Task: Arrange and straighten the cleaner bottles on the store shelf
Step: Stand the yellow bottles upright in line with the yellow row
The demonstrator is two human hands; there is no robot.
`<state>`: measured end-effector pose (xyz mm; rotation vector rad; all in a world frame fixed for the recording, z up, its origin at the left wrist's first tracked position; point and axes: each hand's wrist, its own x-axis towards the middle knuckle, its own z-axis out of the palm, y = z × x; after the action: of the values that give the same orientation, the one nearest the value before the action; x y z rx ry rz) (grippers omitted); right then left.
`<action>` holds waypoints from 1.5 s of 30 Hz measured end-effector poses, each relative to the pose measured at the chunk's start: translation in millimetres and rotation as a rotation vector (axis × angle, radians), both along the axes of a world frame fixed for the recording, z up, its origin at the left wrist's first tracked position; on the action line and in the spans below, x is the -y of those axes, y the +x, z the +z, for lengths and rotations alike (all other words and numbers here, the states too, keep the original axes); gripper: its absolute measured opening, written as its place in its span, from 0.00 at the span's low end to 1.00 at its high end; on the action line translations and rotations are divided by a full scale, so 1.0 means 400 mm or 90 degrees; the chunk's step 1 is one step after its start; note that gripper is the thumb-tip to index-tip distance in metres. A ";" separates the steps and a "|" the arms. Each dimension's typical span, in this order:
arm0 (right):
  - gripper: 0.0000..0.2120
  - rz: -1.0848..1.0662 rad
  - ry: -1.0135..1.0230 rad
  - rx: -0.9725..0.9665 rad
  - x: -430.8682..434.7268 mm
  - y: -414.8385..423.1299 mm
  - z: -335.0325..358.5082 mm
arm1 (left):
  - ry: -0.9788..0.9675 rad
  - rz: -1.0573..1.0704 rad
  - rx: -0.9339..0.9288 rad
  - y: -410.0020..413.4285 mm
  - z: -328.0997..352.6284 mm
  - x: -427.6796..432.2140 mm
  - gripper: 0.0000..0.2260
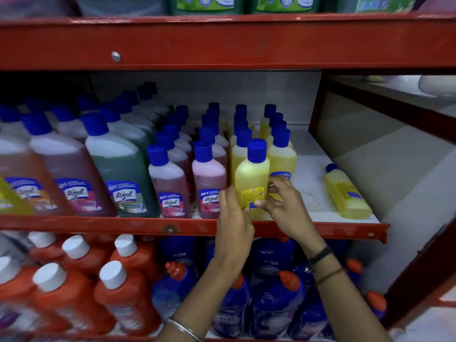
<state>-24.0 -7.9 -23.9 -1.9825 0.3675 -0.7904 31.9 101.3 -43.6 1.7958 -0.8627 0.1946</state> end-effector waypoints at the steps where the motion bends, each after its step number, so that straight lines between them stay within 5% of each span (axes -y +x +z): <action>1: 0.19 0.000 0.006 -0.003 -0.004 0.008 -0.007 | 0.017 0.012 0.011 0.003 -0.004 -0.007 0.21; 8: 0.14 -0.043 0.053 0.014 -0.027 0.022 -0.043 | 0.053 0.019 0.058 0.014 -0.015 -0.033 0.12; 12: 0.26 -0.053 0.025 -0.018 -0.054 0.034 -0.032 | 0.019 -0.010 0.095 0.018 -0.026 -0.040 0.05; 18: 0.13 -0.050 0.025 0.020 -0.029 0.042 -0.022 | 0.003 -0.065 0.067 0.013 -0.037 -0.042 0.16; 24: 0.12 -0.011 0.019 0.018 0.006 0.045 -0.021 | 0.063 -0.065 0.022 -0.008 -0.043 -0.018 0.28; 32: 0.16 0.001 -0.004 0.020 0.012 0.018 -0.003 | 0.032 -0.048 0.047 -0.038 -0.036 -0.012 0.26; 37: 0.14 -0.132 -0.032 0.089 0.083 -0.092 0.036 | -0.066 -0.083 0.181 -0.096 0.025 0.041 0.17; 42: 0.12 -0.433 -0.144 -0.066 0.260 -0.201 0.031 | 0.046 -0.236 0.048 -0.132 0.047 0.247 0.15; 45: 0.11 -0.458 -0.036 -0.236 0.325 -0.226 0.016 | 0.219 -0.281 -0.102 -0.153 0.052 0.365 0.19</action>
<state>-114.3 -138.1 -17.5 -2.0535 1.3389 -0.8582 -29.3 -44.7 -22.9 1.8478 -1.2033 -0.3981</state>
